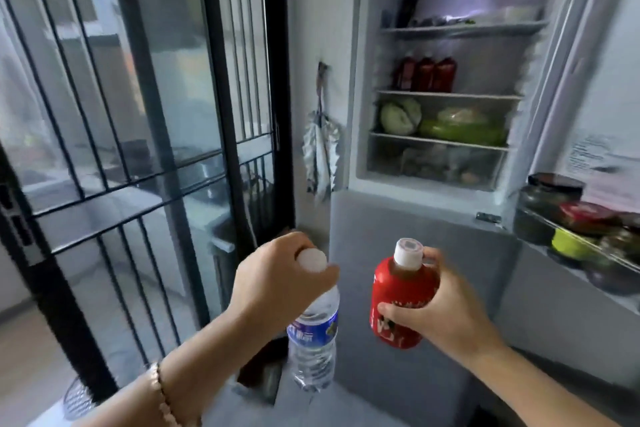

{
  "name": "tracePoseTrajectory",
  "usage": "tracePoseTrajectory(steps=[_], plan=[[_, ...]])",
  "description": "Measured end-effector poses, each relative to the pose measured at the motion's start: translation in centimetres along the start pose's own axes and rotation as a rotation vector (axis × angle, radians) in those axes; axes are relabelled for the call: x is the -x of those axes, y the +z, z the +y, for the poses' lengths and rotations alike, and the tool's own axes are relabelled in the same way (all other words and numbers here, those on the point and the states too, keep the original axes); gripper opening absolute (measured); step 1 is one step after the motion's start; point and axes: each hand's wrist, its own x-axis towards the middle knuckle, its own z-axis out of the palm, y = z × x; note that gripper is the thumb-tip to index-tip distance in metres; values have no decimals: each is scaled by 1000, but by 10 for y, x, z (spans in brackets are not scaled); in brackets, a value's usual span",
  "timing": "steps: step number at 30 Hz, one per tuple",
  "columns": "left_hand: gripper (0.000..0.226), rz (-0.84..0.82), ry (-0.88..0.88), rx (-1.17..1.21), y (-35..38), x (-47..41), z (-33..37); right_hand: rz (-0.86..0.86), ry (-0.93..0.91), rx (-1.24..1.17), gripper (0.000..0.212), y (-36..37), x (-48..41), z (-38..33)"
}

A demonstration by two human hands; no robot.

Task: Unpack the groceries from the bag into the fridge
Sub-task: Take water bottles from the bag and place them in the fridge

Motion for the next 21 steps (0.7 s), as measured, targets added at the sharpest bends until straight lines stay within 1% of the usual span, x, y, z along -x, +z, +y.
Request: tracePoseTrajectory(steps=[4, 7, 9, 12, 17, 21], plan=[[23, -22, 88, 92, 23, -107, 14, 114, 40, -18, 67, -21, -92, 6], [23, -46, 152, 112, 47, -177, 29, 115, 23, 35, 69, -40, -152, 15], [25, -49, 180, 113, 66, -219, 39, 147, 5, 71, 71, -53, -191, 22], [25, -35, 187, 165, 99, -280, 53, 213, -31, 81, 70, -71, -252, 36], [24, 13, 187, 300, 155, -373, 87, 345, -87, -34, 64, -99, -356, 62], [25, 83, 239, 366, 185, -441, 123, 451, -154, -58, 59, -130, -445, 64]])
